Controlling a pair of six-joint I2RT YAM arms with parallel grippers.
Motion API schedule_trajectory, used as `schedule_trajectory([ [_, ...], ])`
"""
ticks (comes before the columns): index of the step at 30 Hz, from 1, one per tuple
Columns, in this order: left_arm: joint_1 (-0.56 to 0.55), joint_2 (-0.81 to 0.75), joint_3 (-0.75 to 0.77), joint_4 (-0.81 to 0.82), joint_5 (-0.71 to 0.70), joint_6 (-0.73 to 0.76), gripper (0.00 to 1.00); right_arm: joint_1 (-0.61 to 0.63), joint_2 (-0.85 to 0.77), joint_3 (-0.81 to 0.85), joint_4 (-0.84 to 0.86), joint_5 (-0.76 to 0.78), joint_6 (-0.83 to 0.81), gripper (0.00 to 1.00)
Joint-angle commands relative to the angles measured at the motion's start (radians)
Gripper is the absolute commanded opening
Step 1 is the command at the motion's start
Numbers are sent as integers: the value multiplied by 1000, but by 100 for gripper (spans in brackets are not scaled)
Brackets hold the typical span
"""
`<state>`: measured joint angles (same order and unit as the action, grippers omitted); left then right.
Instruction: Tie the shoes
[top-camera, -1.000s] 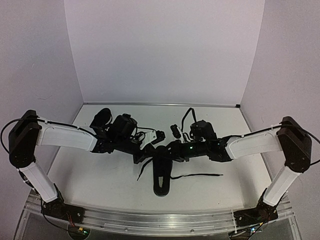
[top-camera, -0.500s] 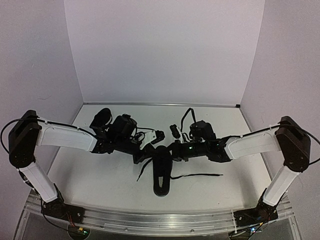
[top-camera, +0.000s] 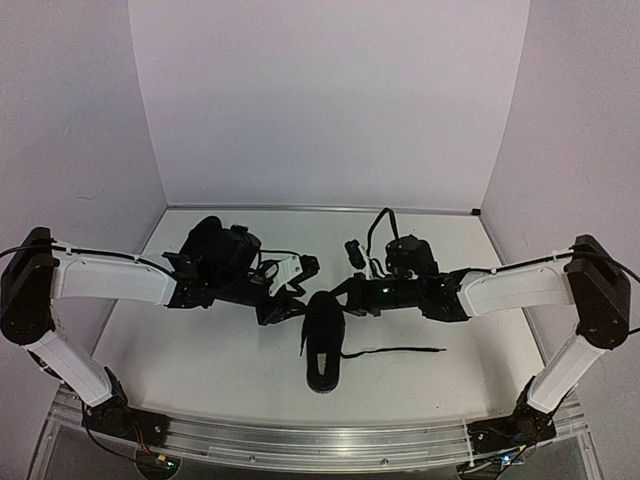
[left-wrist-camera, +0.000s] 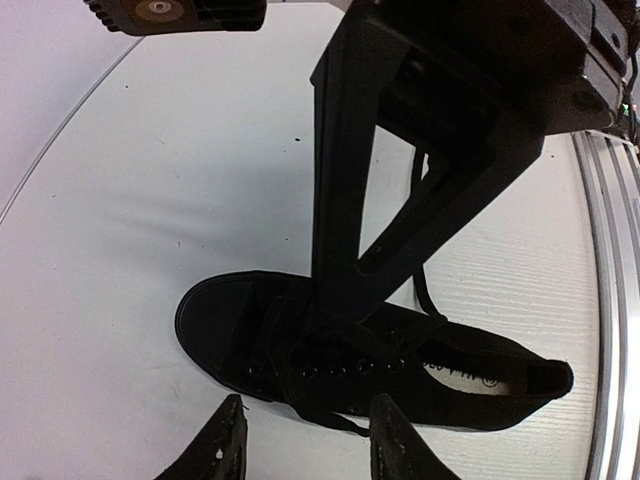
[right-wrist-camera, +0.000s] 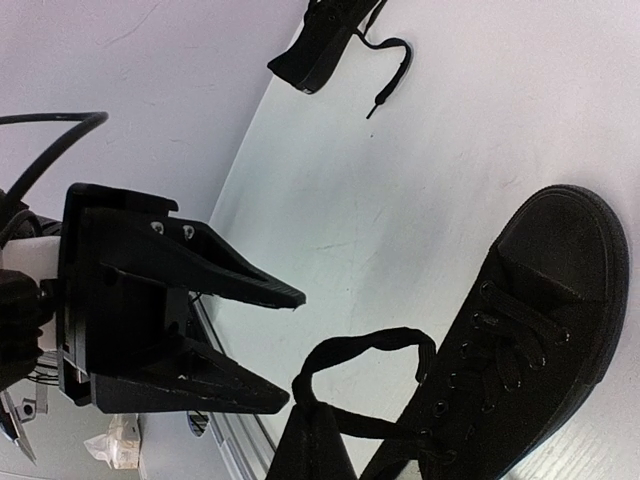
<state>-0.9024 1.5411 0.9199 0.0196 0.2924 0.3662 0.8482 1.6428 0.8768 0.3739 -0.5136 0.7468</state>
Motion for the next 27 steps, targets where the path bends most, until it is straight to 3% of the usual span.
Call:
schedule_trajectory([
  [1,0,12,8,43,18,-11,47,6,-39,-1,-19,22,-24,0],
  [6,-3,69,33,95,44,-33,56,7,-58,-1,-51,32,-38,0],
  [11,-7,130,56,135,68,-39,57,6,-69,-1,-71,43,-45,0],
  [20,-22,207,82,159,107,-31,50,5,-72,0,-85,53,-47,0],
  [27,-33,217,74,183,120,-39,34,2,-74,-2,-91,61,-48,0],
])
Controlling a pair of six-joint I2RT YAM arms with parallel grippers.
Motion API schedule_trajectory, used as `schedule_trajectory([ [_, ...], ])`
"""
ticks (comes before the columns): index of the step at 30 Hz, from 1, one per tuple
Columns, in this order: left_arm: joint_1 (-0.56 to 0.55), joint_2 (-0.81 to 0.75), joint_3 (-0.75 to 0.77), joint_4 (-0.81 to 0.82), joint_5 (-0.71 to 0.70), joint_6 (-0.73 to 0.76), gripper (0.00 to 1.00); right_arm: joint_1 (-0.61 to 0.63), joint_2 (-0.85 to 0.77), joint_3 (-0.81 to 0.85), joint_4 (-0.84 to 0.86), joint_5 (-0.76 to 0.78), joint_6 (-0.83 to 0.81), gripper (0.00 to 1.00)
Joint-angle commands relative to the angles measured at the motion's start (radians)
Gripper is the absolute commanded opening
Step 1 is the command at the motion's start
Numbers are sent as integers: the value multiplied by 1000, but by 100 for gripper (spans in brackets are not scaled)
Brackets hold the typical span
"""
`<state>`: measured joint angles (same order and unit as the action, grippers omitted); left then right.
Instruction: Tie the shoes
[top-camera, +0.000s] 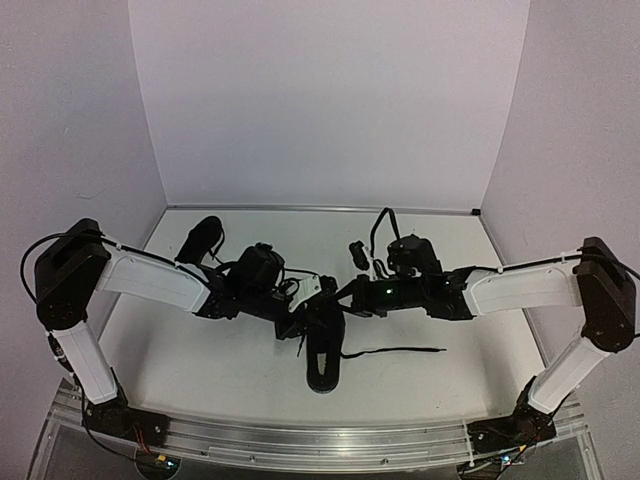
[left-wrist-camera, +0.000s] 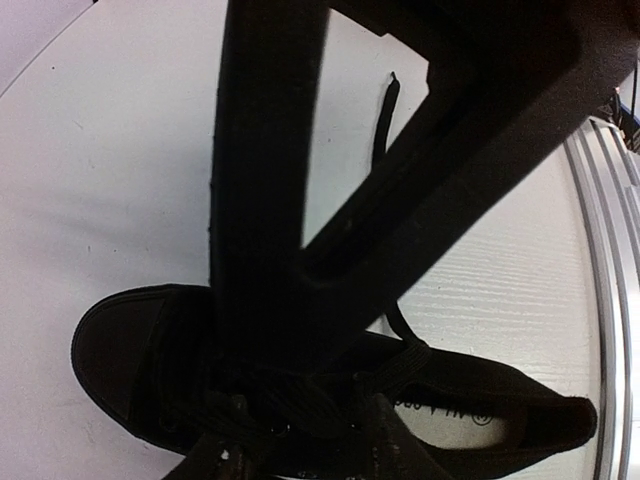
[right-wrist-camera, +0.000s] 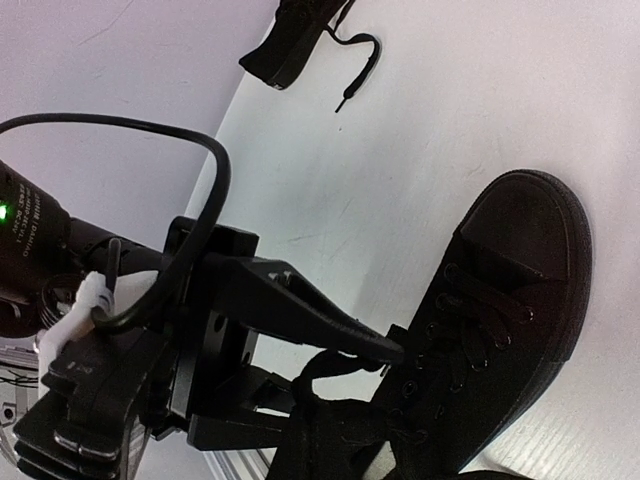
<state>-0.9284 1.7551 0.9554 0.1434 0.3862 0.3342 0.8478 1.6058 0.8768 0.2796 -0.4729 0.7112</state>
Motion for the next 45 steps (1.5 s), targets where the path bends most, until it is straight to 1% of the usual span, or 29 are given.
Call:
schedule_trajectory([
  [1,-7,3,39,60,25,-8,31,1,-38,-2,3,21,-12,0],
  [10,-9,12,35,78,16,-17,6,-5,-46,-4,-8,25,-5,0],
  [11,-9,11,31,79,13,-17,4,-9,-54,-9,-14,29,-2,2],
  [12,-9,9,28,79,10,-17,1,-16,-63,-19,-21,32,2,6],
  [14,-9,7,22,82,4,-19,0,-36,-100,-42,-53,41,13,15],
  [16,-9,5,17,82,4,-20,0,-55,-146,-67,-123,69,10,28],
  [20,-9,3,15,84,8,-20,0,-69,-247,-84,-390,204,-27,59],
  [22,-9,4,16,89,11,-20,0,-70,-279,-79,-529,284,-35,67],
  [25,-9,10,18,93,14,-19,0,-73,-294,-69,-689,366,5,70],
  [27,-8,13,20,94,19,-18,0,-73,-293,-85,-731,376,58,74],
  [32,-9,17,25,95,23,-16,0,-73,-299,-173,-734,401,230,74],
  [34,-9,17,27,97,25,-17,0,-73,-290,-191,-729,421,276,74],
  [36,-9,19,28,99,29,-17,0,-74,-265,-196,-723,453,306,76],
  [39,-10,21,25,107,33,-20,0,-78,-202,-166,-718,507,324,79],
  [45,-10,9,25,99,20,-23,0,-86,-55,-54,-713,534,322,79],
])
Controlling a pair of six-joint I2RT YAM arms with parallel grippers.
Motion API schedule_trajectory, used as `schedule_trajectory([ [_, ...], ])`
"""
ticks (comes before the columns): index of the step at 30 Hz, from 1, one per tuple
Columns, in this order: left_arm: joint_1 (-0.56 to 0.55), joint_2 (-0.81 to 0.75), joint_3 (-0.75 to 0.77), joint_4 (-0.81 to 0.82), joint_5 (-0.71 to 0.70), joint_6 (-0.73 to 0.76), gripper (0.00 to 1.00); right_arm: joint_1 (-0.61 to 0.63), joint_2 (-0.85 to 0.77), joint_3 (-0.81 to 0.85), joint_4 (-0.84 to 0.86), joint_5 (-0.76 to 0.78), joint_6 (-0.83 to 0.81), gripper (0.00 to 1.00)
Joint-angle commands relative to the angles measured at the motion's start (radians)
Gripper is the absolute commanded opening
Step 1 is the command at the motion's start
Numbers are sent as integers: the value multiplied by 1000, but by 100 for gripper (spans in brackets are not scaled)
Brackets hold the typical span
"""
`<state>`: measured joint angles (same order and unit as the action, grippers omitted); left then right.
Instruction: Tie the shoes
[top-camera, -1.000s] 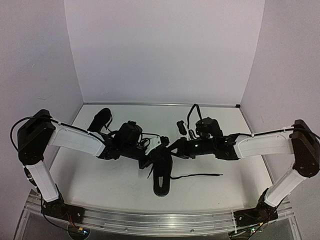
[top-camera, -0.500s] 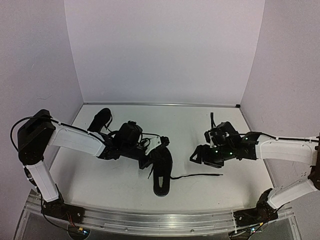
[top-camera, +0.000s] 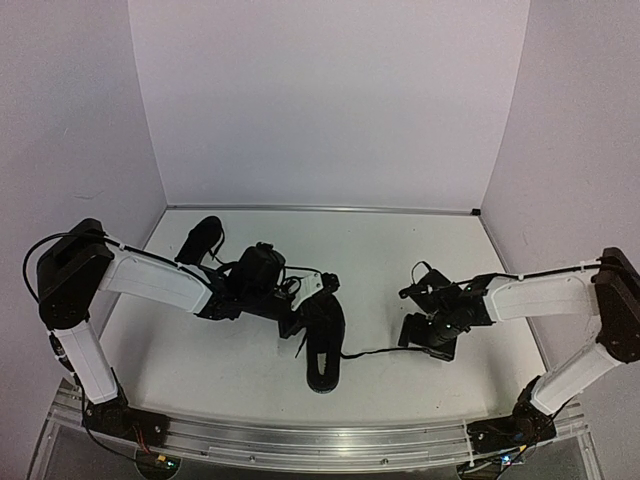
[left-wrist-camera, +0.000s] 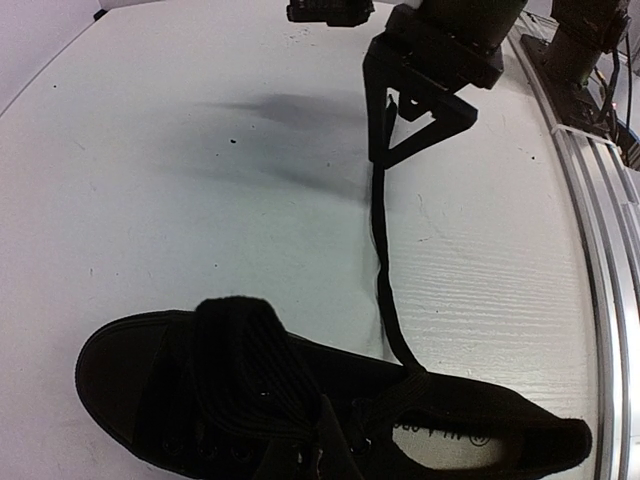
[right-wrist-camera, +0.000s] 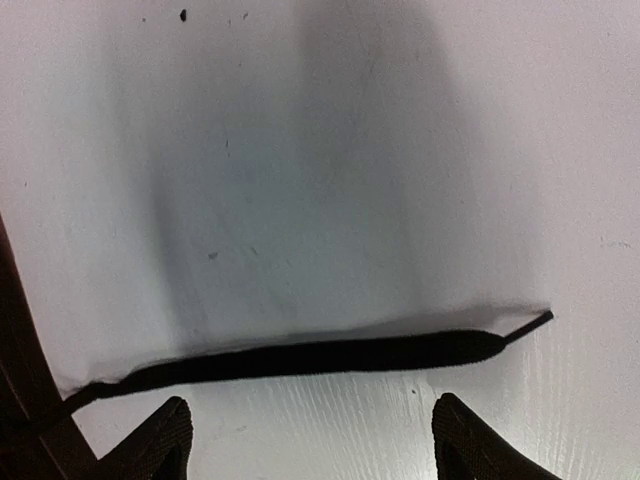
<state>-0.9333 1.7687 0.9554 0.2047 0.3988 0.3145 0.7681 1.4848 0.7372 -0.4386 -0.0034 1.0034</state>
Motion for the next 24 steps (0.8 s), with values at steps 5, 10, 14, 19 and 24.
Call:
schedule_trajectory([
  [5,-6,-11,25,44,1,-5,0,-10,142,128,17,75,27,78],
  [10,-6,-7,28,57,-2,-9,0,-18,189,157,41,64,0,75],
  [14,-5,-1,32,58,3,-6,0,-18,179,171,41,70,-22,73],
  [19,-5,2,32,58,3,-4,0,-11,62,130,12,36,22,71],
  [24,-6,-6,22,59,-1,-2,0,6,-35,74,-27,70,86,75],
])
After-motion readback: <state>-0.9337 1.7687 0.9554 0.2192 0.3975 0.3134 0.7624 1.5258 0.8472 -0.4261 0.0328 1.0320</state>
